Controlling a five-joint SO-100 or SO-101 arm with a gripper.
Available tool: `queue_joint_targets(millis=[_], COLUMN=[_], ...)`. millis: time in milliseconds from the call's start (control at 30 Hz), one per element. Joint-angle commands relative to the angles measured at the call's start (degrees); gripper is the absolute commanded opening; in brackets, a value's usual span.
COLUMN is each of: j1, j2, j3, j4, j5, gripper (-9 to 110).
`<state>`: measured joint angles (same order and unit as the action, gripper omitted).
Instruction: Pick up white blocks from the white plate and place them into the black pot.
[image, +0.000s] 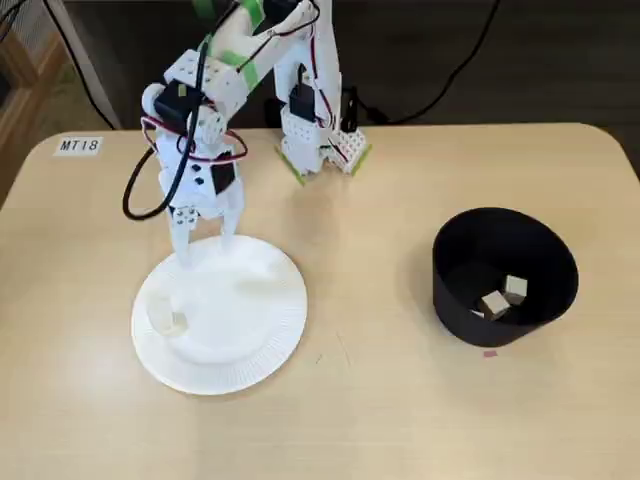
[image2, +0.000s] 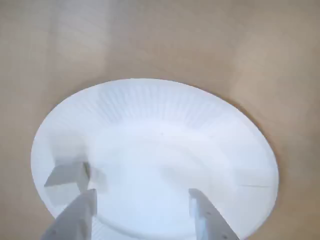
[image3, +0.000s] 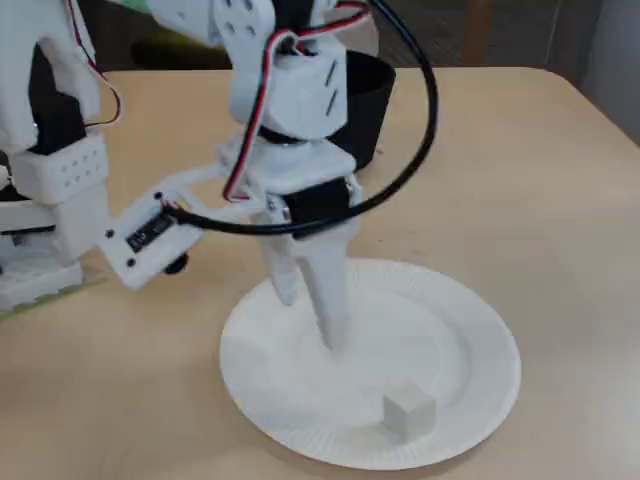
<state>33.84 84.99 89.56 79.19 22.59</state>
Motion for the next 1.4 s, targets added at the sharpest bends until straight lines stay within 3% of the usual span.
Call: queue_joint_targets(millis=[0, 233, 833, 967, 1233, 1367], j1=[0.5, 0.1, 0.2, 0.4, 1.7, 1.6], j2=[-2.0, -7.5, -21.4, -23.8, -28.0, -28.4], j3=[-4.7, -9.6, -22.4, -24.9, -29.3, -29.4], j4=[-3.6, -10.7, -11.6, -12.3, -12.8, -12.9], j5=[-3.4, -7.4, -7.2, -7.7, -8.9, -8.9], gripper=[32, 34, 28, 23, -1, -2])
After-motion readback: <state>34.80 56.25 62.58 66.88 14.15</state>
